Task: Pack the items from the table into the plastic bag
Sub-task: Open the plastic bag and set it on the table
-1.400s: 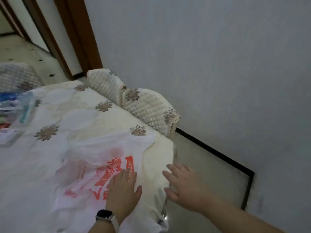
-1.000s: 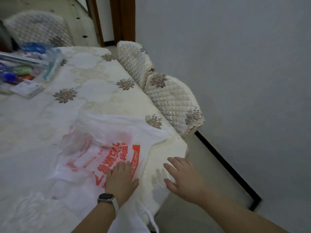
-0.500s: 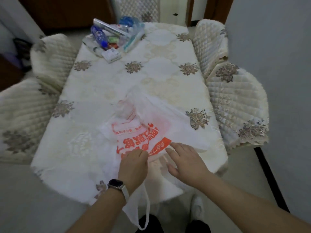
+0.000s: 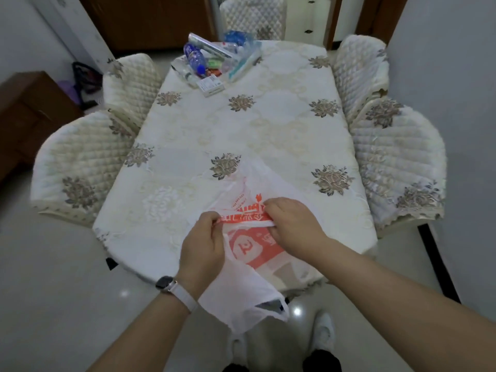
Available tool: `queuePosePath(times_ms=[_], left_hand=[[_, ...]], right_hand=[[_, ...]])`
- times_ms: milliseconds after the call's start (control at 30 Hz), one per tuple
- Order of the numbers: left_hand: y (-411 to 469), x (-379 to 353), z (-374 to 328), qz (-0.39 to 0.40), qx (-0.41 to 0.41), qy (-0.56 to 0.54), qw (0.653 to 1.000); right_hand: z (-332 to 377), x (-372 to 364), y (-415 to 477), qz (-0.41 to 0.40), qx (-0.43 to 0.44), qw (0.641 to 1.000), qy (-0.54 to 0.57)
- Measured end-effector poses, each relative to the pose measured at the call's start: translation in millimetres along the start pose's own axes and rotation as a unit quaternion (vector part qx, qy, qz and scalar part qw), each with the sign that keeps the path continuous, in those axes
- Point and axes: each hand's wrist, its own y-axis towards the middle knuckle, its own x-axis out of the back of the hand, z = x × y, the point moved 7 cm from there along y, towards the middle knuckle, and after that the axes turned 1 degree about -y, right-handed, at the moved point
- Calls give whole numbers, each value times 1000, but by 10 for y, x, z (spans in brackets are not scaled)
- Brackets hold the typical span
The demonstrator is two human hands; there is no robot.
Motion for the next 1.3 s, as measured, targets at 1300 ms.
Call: queuePosePath(times_ms=[1300], left_hand=[[277, 692, 47, 75, 11, 114, 991]], right_hand=[[166, 735, -237, 30, -187, 976, 110]])
